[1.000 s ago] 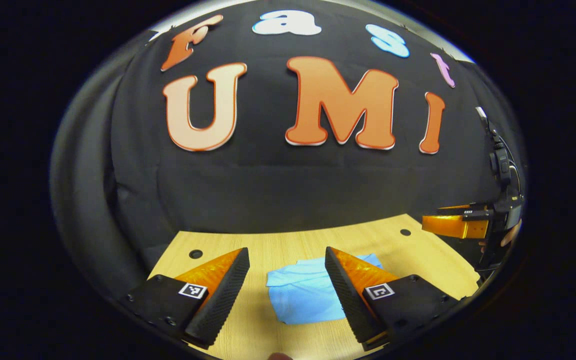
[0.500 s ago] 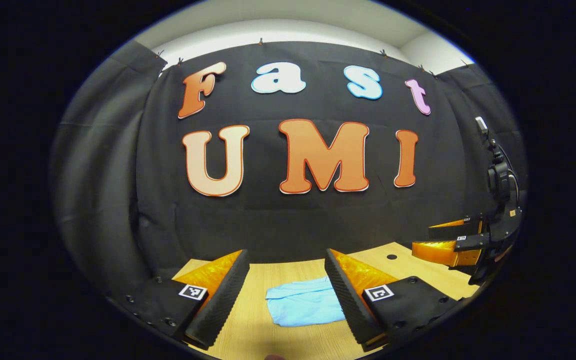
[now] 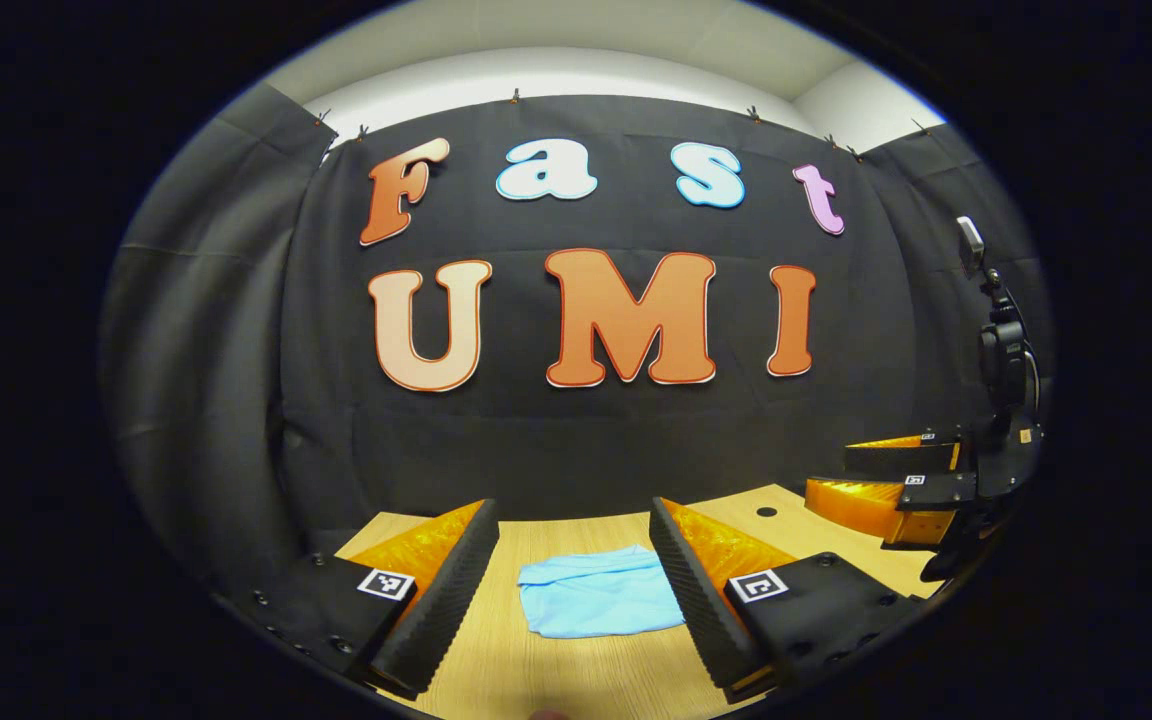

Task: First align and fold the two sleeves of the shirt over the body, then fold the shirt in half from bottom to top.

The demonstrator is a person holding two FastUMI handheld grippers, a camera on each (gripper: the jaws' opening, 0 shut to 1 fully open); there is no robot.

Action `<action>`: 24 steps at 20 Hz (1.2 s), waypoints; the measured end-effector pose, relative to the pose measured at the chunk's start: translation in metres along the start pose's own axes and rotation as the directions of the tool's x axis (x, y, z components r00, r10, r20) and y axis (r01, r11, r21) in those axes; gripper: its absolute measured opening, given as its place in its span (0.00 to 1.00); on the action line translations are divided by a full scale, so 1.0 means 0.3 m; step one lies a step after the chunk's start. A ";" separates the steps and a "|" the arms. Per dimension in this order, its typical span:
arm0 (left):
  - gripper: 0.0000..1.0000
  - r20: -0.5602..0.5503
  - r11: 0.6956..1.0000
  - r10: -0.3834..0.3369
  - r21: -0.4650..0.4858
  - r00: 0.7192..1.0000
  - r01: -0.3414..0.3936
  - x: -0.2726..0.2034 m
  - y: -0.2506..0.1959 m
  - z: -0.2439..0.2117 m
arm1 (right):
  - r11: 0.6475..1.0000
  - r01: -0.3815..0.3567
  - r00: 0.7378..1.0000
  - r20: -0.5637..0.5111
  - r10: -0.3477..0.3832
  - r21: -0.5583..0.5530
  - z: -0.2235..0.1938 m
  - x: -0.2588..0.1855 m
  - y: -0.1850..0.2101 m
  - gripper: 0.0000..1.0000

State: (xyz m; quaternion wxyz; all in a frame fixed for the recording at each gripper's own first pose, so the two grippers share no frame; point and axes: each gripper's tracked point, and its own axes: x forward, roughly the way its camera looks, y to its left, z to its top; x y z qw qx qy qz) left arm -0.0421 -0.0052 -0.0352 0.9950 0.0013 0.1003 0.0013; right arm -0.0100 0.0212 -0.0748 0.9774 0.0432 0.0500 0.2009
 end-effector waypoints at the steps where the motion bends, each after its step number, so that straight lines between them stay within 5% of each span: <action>1: 0.99 0.005 1.000 0.010 0.001 1.000 -0.010 -0.011 0.000 0.000 | 1.000 -0.002 1.000 0.003 0.002 0.004 0.000 -0.003 0.002 0.97; 14: 0.99 -0.007 0.989 0.144 -0.013 0.990 -0.144 -0.155 0.022 -0.036 | 0.999 -0.042 0.999 -0.011 0.042 -0.014 -0.047 -0.110 0.047 0.98; 24: 0.95 0.072 0.997 0.071 0.028 0.995 -0.073 -0.089 0.099 0.059 | 0.998 0.066 0.997 0.029 -0.065 -0.014 0.029 -0.069 0.072 0.98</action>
